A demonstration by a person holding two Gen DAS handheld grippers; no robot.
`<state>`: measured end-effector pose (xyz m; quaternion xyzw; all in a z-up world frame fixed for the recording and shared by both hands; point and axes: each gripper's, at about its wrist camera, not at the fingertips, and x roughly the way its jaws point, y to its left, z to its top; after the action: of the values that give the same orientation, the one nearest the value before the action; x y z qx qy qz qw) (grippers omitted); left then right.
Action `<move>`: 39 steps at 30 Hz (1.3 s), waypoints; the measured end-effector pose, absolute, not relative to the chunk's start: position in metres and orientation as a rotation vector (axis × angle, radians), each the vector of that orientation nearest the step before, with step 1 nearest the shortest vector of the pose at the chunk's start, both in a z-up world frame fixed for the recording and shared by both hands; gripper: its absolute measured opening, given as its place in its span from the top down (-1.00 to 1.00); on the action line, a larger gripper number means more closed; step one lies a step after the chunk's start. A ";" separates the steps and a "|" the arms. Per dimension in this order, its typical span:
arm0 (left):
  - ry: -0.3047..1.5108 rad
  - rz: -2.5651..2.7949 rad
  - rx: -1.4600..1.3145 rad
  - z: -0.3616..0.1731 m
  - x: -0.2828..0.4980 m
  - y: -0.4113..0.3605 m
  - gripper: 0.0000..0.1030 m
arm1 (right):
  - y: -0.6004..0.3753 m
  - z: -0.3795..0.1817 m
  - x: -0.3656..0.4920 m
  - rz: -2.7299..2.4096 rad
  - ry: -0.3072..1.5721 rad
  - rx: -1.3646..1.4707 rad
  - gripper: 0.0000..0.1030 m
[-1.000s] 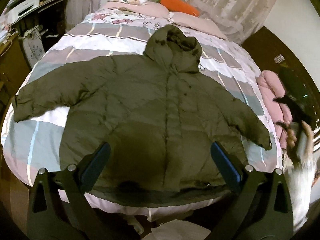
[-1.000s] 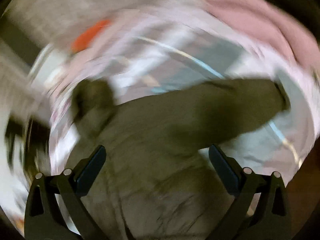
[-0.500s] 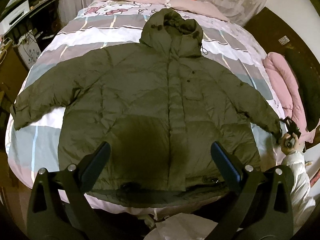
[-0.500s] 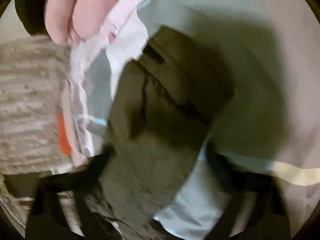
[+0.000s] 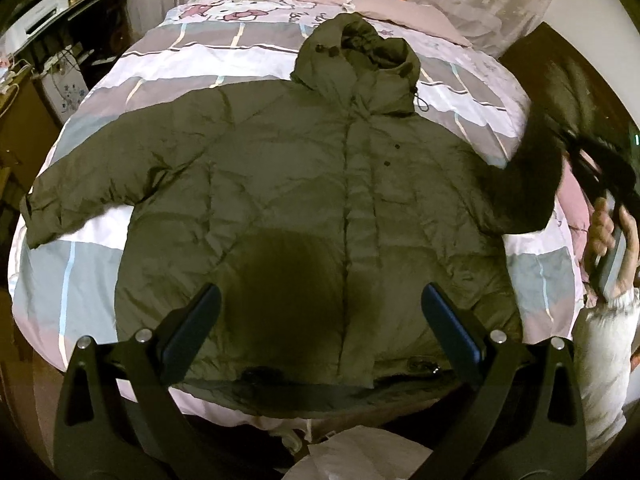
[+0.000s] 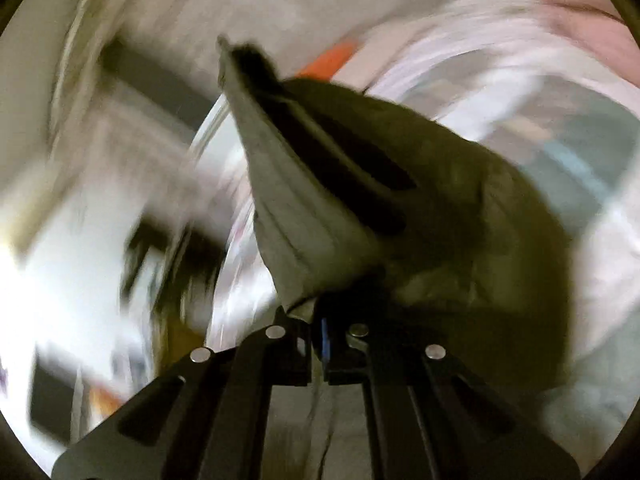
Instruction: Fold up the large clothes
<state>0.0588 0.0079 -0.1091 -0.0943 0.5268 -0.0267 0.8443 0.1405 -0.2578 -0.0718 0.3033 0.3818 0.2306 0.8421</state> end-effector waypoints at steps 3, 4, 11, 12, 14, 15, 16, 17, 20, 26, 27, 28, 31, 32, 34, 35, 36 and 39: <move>1.111 -0.037 -0.212 -0.111 0.062 0.012 -0.96 | -0.177 -0.092 0.142 0.616 0.999 0.486 0.71; 1.109 -0.033 -0.216 -0.112 0.064 0.013 -0.96 | -0.166 -0.097 0.138 0.603 1.036 0.449 0.41; 1.121 -0.058 -0.258 -0.133 0.093 0.015 -0.96 | -0.252 -0.092 0.123 0.240 1.012 0.627 -0.81; 1.134 -0.072 -0.280 -0.140 0.100 0.014 -0.96 | -0.270 -0.100 0.117 0.162 1.037 0.638 -0.81; 1.187 -0.119 -0.344 -0.162 0.121 0.009 -0.96 | -0.298 -0.114 0.094 0.006 1.102 0.656 -0.81; 1.212 -0.137 -0.365 -0.171 0.130 0.007 -0.96 | -0.311 -0.119 0.085 -0.045 1.135 0.676 -0.81; 1.241 -0.154 -0.390 -0.182 0.141 0.005 -0.96 | -0.318 -0.123 0.090 -0.065 1.153 0.696 -0.81; 1.267 -0.167 -0.425 -0.197 0.155 0.001 -0.96 | -0.331 -0.124 0.079 -0.079 1.166 0.725 -0.81; 1.321 -0.167 -0.470 -0.232 0.186 -0.009 -0.90 | -0.352 -0.126 0.063 -0.138 1.191 0.724 -0.81; 1.431 -0.175 -0.395 -0.293 0.242 -0.045 -0.12 | -0.376 -0.169 0.064 -0.074 1.158 0.766 -0.69; 1.416 -0.163 -0.374 -0.294 0.252 -0.048 -0.12 | -0.371 -0.175 0.069 -0.027 1.138 0.785 -0.50; 1.393 -0.147 -0.342 -0.293 0.264 -0.052 -0.12 | -0.367 -0.174 0.066 0.012 1.123 0.784 -0.29; 1.319 -0.115 -0.275 -0.282 0.294 -0.063 -0.15 | -0.335 -0.179 0.079 0.084 1.134 0.674 0.06; 1.314 -0.108 -0.277 -0.280 0.304 -0.066 -0.17 | -0.325 -0.184 0.092 0.110 1.144 0.658 0.12; 1.325 -0.105 -0.320 -0.278 0.310 -0.066 -0.28 | -0.309 -0.192 0.103 0.148 1.172 0.634 0.12; 1.325 -0.106 -0.352 -0.277 0.308 -0.064 -0.33 | -0.306 -0.200 0.110 0.144 1.194 0.625 0.12; 1.327 -0.111 -0.361 -0.279 0.305 -0.065 -0.39 | -0.307 -0.216 0.123 0.122 1.219 0.607 0.13; 1.354 -0.117 -0.326 -0.290 0.294 -0.075 -0.41 | -0.322 -0.242 0.135 -0.064 1.284 0.516 0.84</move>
<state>0.2941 -0.0752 -0.2902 -0.1500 0.6233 -0.0540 0.7656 0.1353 -0.3219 -0.2417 0.2379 0.5920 -0.0294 0.7695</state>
